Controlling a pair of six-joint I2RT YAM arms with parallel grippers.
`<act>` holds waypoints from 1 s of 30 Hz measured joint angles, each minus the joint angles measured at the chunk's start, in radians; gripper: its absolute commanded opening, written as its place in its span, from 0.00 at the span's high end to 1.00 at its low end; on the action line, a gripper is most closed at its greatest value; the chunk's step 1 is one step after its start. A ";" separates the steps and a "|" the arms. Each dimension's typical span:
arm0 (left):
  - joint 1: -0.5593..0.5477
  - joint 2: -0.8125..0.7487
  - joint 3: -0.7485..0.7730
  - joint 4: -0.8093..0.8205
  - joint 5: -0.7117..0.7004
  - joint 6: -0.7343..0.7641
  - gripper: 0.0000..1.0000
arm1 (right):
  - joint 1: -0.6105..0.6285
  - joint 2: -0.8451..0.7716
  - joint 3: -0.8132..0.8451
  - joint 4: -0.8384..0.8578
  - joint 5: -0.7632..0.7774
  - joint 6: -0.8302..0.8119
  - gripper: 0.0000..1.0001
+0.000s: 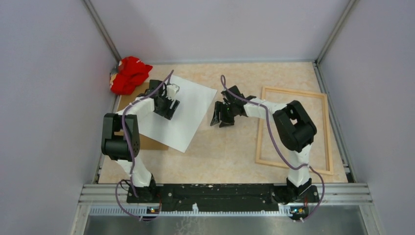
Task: Put the photo into the frame
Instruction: Move the photo frame item to the center of the board.
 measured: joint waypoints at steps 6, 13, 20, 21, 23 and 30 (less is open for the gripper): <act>0.091 0.023 -0.050 0.045 -0.061 0.023 0.20 | -0.005 0.001 -0.008 0.005 0.054 -0.016 0.51; 0.216 0.024 -0.081 0.162 -0.095 0.049 0.20 | -0.005 -0.037 -0.042 0.008 0.182 -0.070 0.53; 0.333 0.013 -0.107 0.214 -0.133 0.100 0.21 | -0.012 -0.065 -0.063 -0.010 0.304 -0.117 0.53; 0.349 0.013 -0.107 0.215 -0.139 0.106 0.21 | -0.013 -0.067 -0.063 -0.015 0.317 -0.123 0.53; 0.385 0.009 -0.107 0.211 -0.152 0.118 0.20 | -0.016 -0.071 -0.063 -0.028 0.335 -0.132 0.52; 0.414 -0.046 -0.047 0.006 -0.103 0.121 0.12 | -0.044 -0.090 -0.061 -0.097 0.353 -0.140 0.39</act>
